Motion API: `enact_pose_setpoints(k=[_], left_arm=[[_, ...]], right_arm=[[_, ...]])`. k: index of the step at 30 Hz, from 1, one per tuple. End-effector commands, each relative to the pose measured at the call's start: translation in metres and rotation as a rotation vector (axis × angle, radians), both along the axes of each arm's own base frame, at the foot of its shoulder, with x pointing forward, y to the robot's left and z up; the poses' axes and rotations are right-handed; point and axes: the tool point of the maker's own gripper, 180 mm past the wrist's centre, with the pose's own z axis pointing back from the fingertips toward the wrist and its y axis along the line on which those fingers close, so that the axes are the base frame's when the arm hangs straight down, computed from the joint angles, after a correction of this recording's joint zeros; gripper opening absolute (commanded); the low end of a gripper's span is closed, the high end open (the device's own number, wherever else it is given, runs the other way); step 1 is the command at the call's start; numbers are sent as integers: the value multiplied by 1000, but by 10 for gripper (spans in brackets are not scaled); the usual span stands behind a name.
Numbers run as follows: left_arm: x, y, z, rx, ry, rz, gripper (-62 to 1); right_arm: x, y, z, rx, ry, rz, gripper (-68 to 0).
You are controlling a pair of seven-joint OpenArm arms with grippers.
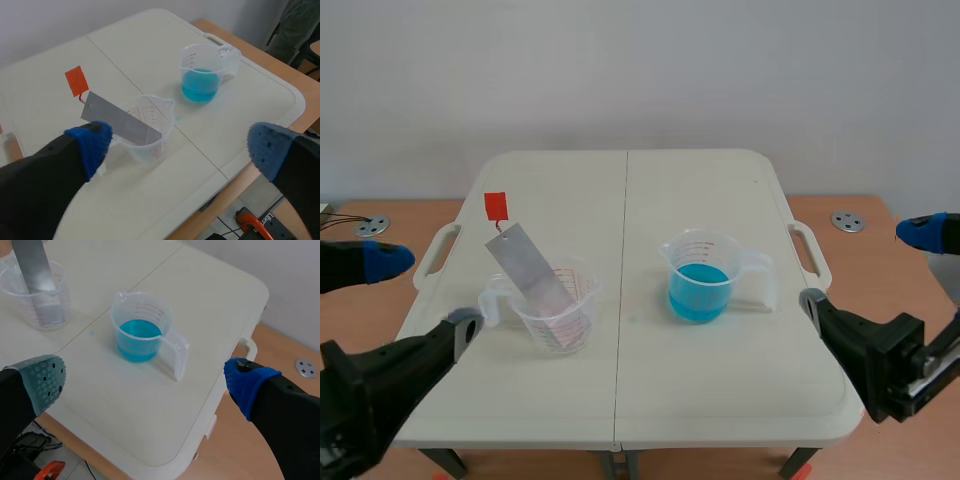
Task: Hold the metal plate by the orange handle, dip it into the blue solution, take it out and point at it, then put the plate back in the beaker on the left.
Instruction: 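Lift the metal plate out of the left beaker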
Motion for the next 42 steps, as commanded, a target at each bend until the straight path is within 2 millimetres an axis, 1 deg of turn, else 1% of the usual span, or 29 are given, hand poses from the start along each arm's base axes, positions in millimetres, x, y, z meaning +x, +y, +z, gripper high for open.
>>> enact_pose_setpoints(k=[1, 2, 3, 4, 10, 14, 17, 23, 29, 34, 42], left_arm=[[-1, -4, 4, -21, -7, -6, -422], [-1, -4, 4, -20, -4, -6, -555], [-1, -4, 4, -20, -4, -6, -600], [-1, -4, 4, -20, -4, -6, -583], [-2, -3, 1, -12, 8, -5, -583], [-11, 2, -6, 1, 43, 6, -583], [-20, 9, -14, 22, 81, 19, -583], [-41, 25, -27, 60, 156, 45, -583], [-58, 33, -34, 79, 209, 56, -583], [-63, 36, -38, 114, 216, 46, -582], [-63, 36, -38, 120, 217, 45, -582]], right_arm=[[9, 3, 13, 2, -45, 11, -12], [11, 5, 14, 3, -51, 17, -12], [14, 8, 16, 4, -55, 23, -12], [17, 11, 17, 5, -58, 30, -12], [34, 35, 25, 7, -78, 83, -12], [46, 51, 31, 18, -92, 108, -12], [55, 63, 33, 39, -93, 120, -12], [73, 89, 28, 80, -69, 145, -12], [85, 127, 26, 99, -39, 197, -12], [93, 156, 25, 92, -13, 238, -12], [113, 195, 12, 142, 47, 272, -12]])
